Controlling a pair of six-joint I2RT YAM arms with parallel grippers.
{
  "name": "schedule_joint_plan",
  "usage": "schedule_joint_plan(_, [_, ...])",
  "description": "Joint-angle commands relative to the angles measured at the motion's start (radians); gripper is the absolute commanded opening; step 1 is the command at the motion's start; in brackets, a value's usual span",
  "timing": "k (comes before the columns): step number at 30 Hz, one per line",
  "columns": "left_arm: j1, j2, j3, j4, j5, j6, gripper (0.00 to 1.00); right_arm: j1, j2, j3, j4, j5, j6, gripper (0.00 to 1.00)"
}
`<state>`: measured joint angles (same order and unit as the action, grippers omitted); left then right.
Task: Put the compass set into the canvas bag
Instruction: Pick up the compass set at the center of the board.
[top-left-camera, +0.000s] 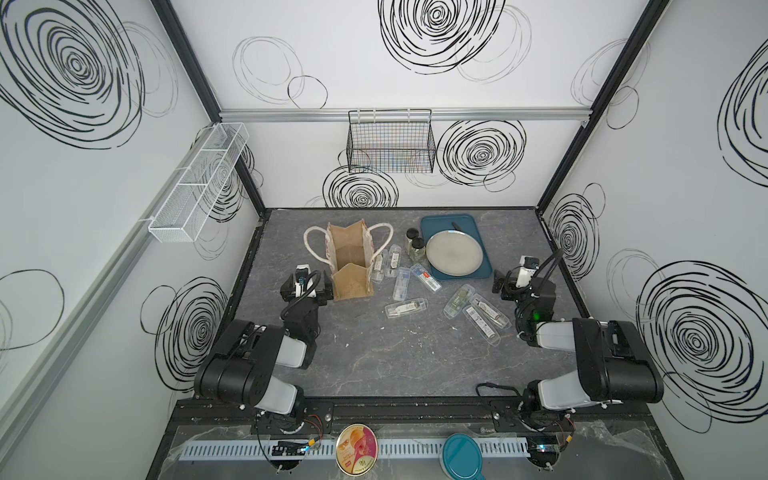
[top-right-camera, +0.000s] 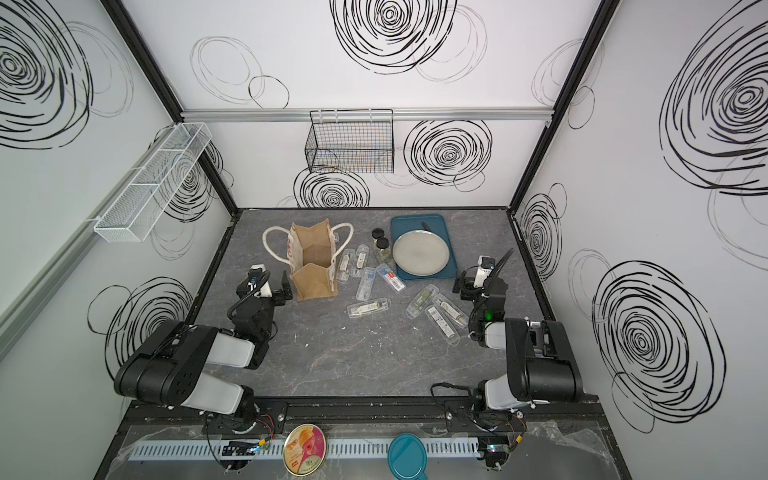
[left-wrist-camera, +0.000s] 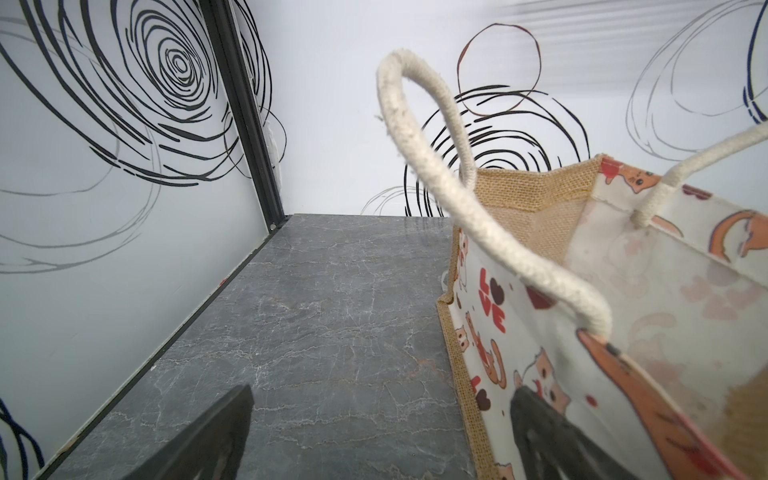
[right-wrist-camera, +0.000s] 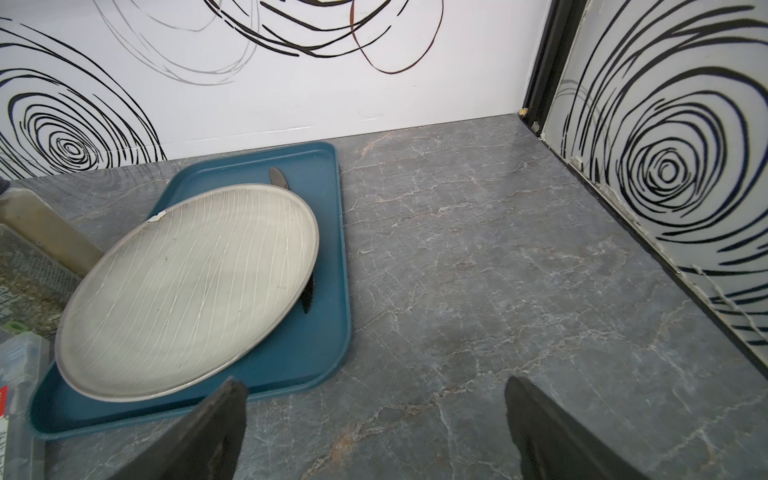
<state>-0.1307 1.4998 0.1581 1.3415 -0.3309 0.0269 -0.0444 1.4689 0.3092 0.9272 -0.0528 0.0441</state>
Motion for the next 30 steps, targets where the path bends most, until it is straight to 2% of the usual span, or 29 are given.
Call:
schedule_joint_plan(1, [-0.001,0.005,0.014,0.056,0.0,0.015,0.99,-0.005,0.006,0.019,-0.002,-0.009,-0.004,1.0])
schedule_joint_plan(8, [0.012,0.001,0.023,0.034,-0.007,-0.007,0.99,-0.003,-0.007,0.011,0.001,-0.004,-0.008,1.0])
schedule_joint_plan(13, [0.046,-0.019,-0.04,0.132,-0.045,-0.066,0.99,0.034,-0.134,0.077,-0.224,0.057,-0.021,1.0])
schedule_joint_plan(16, [0.041,-0.098,-0.035,0.055,-0.057,-0.058,0.99,0.059,-0.213,0.136,-0.407,0.077,-0.013,1.0])
schedule_joint_plan(20, [0.026,-0.284,0.031,-0.228,-0.099,-0.061,0.99,0.115,-0.331,0.197,-0.64,0.085,0.018,0.98])
schedule_joint_plan(25, [0.013,-0.548,0.204,-0.807,-0.16,-0.147,0.99,0.188,-0.457,0.29,-0.958,0.111,0.171,0.93])
schedule_joint_plan(27, [0.011,-0.635,0.281,-1.059,-0.141,-0.19,0.99,0.227,-0.483,0.312,-1.057,0.088,0.21,0.92])
schedule_joint_plan(30, [0.004,-0.731,0.337,-1.257,-0.073,-0.223,0.99,0.303,-0.477,0.354,-1.194,0.079,0.237,0.9])
